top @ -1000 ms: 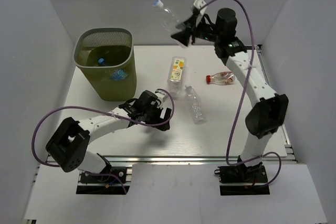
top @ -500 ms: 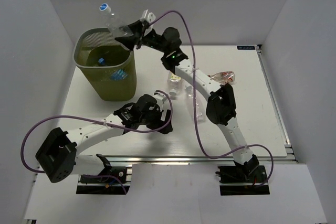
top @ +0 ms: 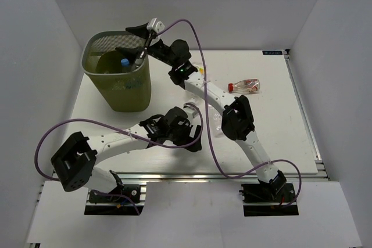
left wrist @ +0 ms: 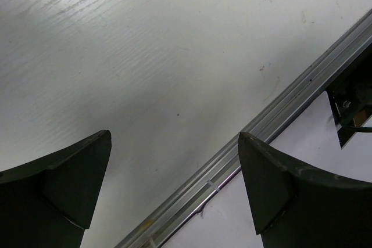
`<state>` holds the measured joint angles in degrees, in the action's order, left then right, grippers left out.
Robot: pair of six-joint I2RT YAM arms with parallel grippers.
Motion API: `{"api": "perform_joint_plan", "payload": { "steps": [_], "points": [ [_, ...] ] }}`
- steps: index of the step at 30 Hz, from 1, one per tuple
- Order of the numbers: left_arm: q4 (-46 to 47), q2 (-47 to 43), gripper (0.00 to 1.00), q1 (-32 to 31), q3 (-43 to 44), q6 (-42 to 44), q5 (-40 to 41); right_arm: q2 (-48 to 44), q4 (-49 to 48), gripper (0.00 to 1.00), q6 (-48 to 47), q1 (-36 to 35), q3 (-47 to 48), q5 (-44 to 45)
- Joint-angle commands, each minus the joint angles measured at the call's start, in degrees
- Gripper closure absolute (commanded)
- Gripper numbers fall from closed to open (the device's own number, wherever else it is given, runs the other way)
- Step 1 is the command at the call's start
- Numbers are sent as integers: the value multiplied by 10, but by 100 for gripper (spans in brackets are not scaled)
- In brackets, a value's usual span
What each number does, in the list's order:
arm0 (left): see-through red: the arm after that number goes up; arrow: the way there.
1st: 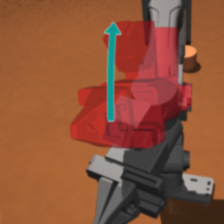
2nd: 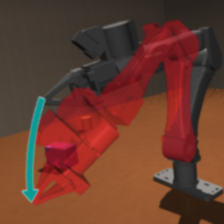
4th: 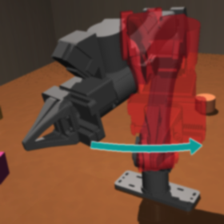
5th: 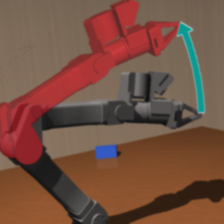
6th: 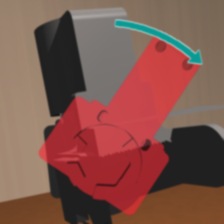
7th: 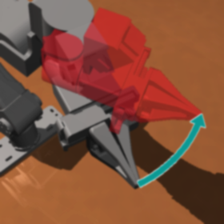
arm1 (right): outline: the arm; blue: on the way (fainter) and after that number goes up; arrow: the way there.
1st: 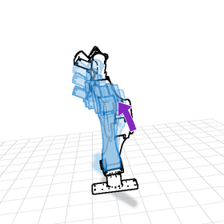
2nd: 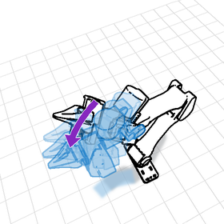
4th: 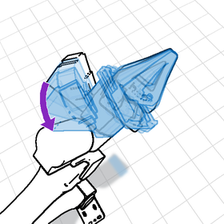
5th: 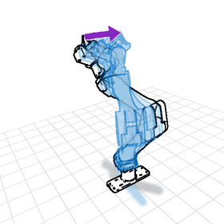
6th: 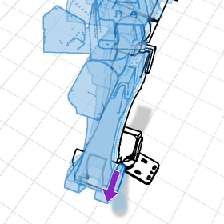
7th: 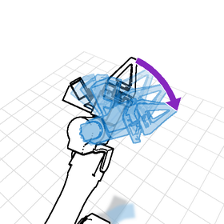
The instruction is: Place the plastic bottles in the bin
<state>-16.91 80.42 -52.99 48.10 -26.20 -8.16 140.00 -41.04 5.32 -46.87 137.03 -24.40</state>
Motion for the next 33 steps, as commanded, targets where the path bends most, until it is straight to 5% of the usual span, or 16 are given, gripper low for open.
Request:
{"api": "perform_joint_plan", "payload": {
  "steps": [1,4,6,7,13,16,18,26,33],
  "points": [
    [31,4,0,-11,22,-16,16,-61,-44,10,-10,13,-18,16],
    [60,4,0,-11,28,-44,47,-111,-37,11,-6,39,-62,37],
    [80,4,0,-17,28,-70,68,-170,-6,84,-8,74,-87,53],
    [100,4,0,-17,34,-77,78,-185,34,100,-7,85,-104,89],
    [171,67,0,-17,69,-131,112,-352,229,94,-37,222,-250,181],
    [177,125,0,-17,129,-146,106,-388,392,39,-29,315,-301,207],
    [163,190,0,-17,188,-162,106,-424,488,24,-50,366,-379,190],
    [-88,375,0,-28,458,-186,234,-595,497,22,-119,504,-697,82],
    [-182,432,0,-33,522,-181,251,-628,504,22,-82,547,-745,51]
  ]
}}
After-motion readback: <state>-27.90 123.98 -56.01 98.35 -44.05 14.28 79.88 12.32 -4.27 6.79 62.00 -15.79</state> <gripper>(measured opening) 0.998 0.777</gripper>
